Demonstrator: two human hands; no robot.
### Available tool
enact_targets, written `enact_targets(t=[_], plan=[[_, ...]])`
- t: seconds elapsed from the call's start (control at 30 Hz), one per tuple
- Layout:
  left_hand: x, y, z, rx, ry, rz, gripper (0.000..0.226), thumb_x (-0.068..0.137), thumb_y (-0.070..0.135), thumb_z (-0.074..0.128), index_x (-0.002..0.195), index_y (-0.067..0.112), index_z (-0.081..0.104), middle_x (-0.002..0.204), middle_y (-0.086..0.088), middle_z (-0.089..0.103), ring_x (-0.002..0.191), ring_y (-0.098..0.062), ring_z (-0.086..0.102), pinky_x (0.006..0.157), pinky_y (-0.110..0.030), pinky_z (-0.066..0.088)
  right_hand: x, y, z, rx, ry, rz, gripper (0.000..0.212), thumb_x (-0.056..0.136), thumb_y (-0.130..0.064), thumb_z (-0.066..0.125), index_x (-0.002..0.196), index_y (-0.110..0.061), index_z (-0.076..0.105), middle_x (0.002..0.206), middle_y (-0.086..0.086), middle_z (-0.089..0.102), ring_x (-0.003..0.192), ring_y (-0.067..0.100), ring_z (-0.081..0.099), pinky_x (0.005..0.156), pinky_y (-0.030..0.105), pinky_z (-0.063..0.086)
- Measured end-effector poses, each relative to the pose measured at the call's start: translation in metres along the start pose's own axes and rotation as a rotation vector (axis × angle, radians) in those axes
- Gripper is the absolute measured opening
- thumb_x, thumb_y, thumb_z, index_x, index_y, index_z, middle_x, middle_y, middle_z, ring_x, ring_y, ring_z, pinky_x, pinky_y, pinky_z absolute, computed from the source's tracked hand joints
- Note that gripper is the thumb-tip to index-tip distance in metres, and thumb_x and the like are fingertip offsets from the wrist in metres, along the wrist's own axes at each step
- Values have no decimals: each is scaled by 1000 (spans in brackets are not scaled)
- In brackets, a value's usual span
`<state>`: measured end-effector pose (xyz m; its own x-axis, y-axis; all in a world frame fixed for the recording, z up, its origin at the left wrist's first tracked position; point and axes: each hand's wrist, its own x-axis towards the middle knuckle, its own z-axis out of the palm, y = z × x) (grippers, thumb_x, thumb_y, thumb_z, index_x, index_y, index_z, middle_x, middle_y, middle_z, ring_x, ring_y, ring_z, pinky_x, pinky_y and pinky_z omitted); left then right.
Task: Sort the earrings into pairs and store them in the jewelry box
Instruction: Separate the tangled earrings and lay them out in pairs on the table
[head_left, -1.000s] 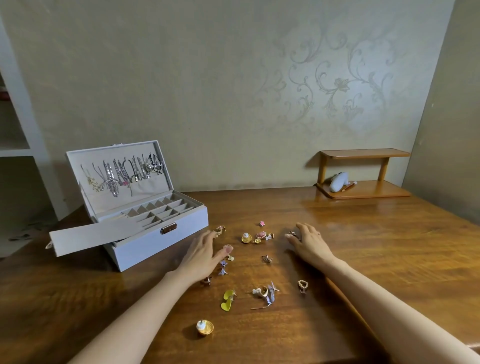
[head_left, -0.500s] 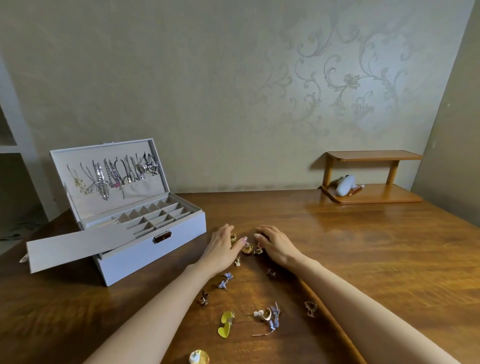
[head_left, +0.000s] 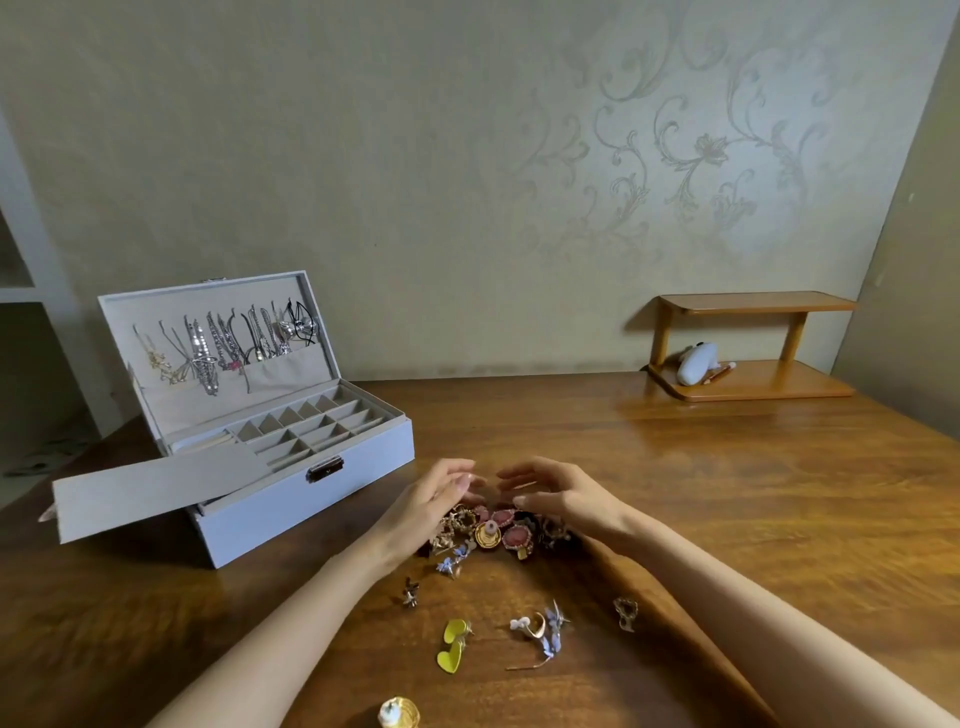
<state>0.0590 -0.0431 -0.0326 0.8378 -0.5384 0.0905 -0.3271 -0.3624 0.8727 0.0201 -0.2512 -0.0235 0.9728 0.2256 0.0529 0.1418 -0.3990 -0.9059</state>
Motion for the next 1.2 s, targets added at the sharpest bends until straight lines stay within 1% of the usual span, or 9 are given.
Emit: enact_targets(t=[0.13, 0.2, 0.3, 0.4, 0.6, 0.73, 1.03, 1.1, 1.2], plan=[[-16, 5, -19, 60, -149, 5, 94, 62, 83, 43, 141, 34, 25, 147, 14, 35, 131, -1, 33, 114, -37, 25, -22, -10, -23, -230, 51, 24, 53, 81, -37, 69, 130, -27, 50, 129, -6, 53, 113, 8, 53, 92, 24, 46], [-27, 7, -31, 177, -302, 44, 115, 44, 93, 46, 141, 44, 6, 154, 15, 16, 140, -2, 16, 118, -36, 15, -37, -15, -41, -347, 16, 72, 64, 76, -35, 73, 134, -31, 43, 127, -4, 49, 101, 8, 55, 80, 21, 49], [-54, 21, -44, 300, -550, 7, 126, 37, 80, 65, 131, 55, -14, 151, 19, -9, 140, -1, -5, 117, -28, 2, -61, -19, -60, -445, -181, 250, 88, 68, -27, 80, 139, -40, 31, 127, -5, 39, 93, 13, 56, 74, 23, 54], [-82, 31, -42, 401, -704, -82, 134, 32, 65, 75, 125, 62, -22, 138, 30, -25, 134, 1, -15, 115, -30, -2, -77, -21, -55, -605, -309, 376, 107, 59, -29, 86, 142, -47, 20, 126, -12, 29, 107, 14, 46, 88, 32, 53], [-97, 18, -13, 686, -547, 23, 137, 45, 66, 70, 131, 47, -34, 137, 24, -46, 126, -4, -45, 108, -35, -25, -72, -24, -33, -628, -215, 404, 111, 62, -14, 85, 148, -32, 17, 142, 6, 31, 101, 23, 59, 77, 27, 57], [-79, 12, -7, 780, -354, 90, 135, 51, 69, 69, 139, 37, -30, 140, 20, -43, 130, -7, -41, 105, -33, -27, -58, -38, -17, -419, -217, 400, 97, 68, 5, 77, 146, -21, 25, 143, 20, 35, 66, 17, 64, 54, 20, 54], [-43, 16, 2, 598, -100, -19, 117, 65, 64, 62, 146, 29, -16, 155, 5, -21, 145, -19, -9, 118, -42, 4, -26, -40, 6, -322, -105, 313, 76, 71, 8, 72, 137, -10, 40, 126, 19, 50, 69, 21, 64, 54, 21, 56], [-47, 16, -5, 569, -116, -22, 118, 65, 63, 64, 145, 32, -17, 154, 7, -23, 145, -17, -6, 117, -39, 8, -37, -44, -3, -347, -67, 280, 69, 70, 0, 76, 130, -13, 43, 111, 11, 54, 68, 18, 65, 56, 21, 56], [-58, 15, -20, 591, -196, -62, 124, 58, 64, 67, 143, 38, -19, 152, 11, -26, 144, -17, -7, 117, -41, 11, -65, -53, -8, -352, -211, 333, 61, 68, -7, 81, 115, -16, 43, 103, 10, 57, 63, 17, 63, 53, 22, 54]])
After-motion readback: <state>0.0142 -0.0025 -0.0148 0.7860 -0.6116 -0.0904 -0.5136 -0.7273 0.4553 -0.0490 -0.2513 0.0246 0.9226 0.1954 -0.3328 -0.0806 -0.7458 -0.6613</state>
